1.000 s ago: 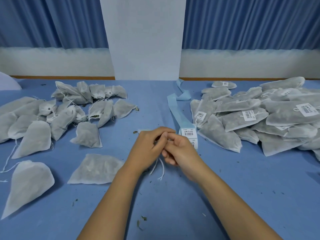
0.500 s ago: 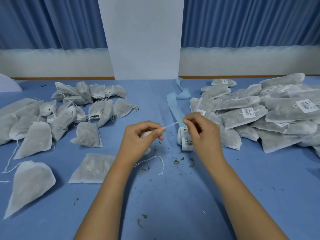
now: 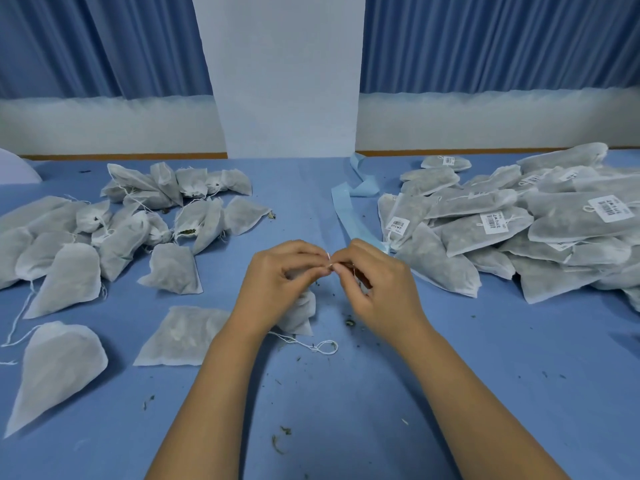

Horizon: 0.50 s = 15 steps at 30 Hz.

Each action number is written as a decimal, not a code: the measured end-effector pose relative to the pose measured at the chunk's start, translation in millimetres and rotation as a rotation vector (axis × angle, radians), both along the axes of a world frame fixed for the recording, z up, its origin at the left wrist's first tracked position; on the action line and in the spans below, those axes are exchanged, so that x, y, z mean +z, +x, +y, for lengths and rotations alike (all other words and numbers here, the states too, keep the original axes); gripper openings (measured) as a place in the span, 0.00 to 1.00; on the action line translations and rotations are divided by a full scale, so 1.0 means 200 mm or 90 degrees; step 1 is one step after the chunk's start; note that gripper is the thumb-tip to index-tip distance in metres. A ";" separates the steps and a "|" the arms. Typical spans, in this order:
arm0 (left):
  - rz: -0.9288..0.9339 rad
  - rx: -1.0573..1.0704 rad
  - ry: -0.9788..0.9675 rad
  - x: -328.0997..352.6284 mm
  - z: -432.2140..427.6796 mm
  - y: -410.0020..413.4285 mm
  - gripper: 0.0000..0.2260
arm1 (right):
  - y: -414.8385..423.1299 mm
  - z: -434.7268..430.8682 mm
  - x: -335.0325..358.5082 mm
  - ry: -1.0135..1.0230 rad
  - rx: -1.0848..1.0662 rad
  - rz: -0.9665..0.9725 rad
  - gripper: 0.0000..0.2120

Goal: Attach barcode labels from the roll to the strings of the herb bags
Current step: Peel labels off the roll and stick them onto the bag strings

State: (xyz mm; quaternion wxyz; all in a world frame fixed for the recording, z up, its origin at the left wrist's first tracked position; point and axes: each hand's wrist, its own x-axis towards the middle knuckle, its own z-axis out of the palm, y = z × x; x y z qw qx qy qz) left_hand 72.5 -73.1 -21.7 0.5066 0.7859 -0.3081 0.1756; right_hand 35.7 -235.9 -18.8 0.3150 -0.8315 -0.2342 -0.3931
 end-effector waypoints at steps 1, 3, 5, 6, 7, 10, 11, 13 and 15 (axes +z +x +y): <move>0.030 -0.024 0.007 0.01 -0.01 -0.01 0.05 | 0.00 -0.01 0.00 -0.009 0.001 -0.014 0.04; 0.087 -0.064 0.006 0.01 -0.03 -0.03 0.07 | 0.02 -0.02 0.00 0.039 0.014 -0.018 0.04; 0.104 -0.069 -0.016 0.01 -0.04 -0.04 0.06 | 0.03 -0.02 0.00 0.137 0.026 0.002 0.04; 0.098 -0.060 -0.035 0.01 -0.04 -0.04 0.05 | 0.04 -0.02 0.00 0.182 0.024 0.022 0.03; 0.087 -0.042 -0.059 0.01 -0.05 -0.04 0.04 | 0.04 -0.02 -0.01 0.217 0.019 0.047 0.03; 0.021 0.028 -0.105 0.01 -0.05 -0.04 0.04 | 0.06 -0.01 -0.02 0.270 0.007 0.142 0.03; -0.007 0.049 -0.111 0.01 -0.05 -0.04 0.05 | 0.06 0.00 -0.03 0.274 0.011 0.179 0.04; -0.048 0.073 -0.124 0.01 -0.05 -0.04 0.07 | 0.05 0.02 -0.04 0.279 0.036 0.240 0.06; -0.065 0.074 -0.132 0.01 -0.05 -0.04 0.08 | 0.04 0.05 -0.05 0.288 0.063 0.272 0.08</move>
